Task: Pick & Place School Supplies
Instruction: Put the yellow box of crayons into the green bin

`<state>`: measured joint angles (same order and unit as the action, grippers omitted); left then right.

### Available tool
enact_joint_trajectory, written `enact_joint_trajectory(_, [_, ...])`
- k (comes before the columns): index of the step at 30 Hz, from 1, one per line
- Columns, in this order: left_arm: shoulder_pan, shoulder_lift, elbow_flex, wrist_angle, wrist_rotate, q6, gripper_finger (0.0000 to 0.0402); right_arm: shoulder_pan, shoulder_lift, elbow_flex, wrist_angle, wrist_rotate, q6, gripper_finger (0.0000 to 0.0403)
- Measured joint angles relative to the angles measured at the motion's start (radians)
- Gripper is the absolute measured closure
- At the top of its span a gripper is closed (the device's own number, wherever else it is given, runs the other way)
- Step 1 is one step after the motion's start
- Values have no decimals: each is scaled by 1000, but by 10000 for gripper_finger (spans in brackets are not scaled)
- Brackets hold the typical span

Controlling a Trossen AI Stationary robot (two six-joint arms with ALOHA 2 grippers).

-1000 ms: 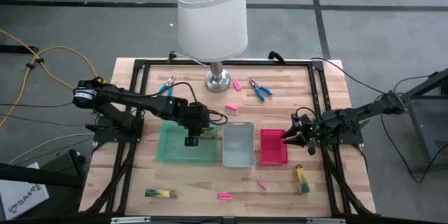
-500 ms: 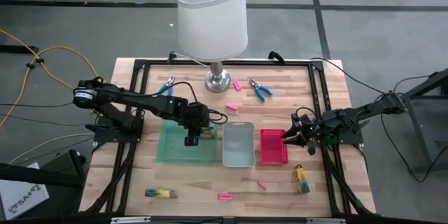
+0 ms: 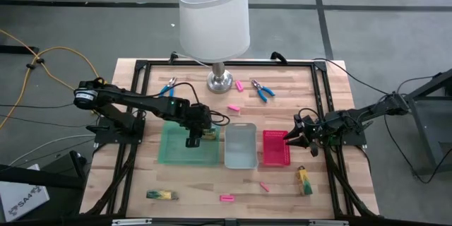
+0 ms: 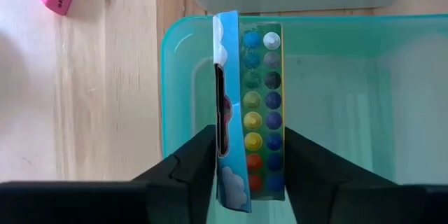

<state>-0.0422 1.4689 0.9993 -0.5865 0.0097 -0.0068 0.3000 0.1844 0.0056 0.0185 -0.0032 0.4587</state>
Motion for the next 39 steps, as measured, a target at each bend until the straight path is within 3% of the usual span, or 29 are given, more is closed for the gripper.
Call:
enact_joint_trajectory(8, [0,0,0,0,0,2,193,0,0,0,0,0,0,292])
enact_joint_trajectory(17, [0,-26,-1,2,-1,16,190,0,0,0,0,0,0,292])
enact_joint_trajectory(39, [-20,-267,-1,-76,-4,19,190,0,0,0,0,0,0,292])
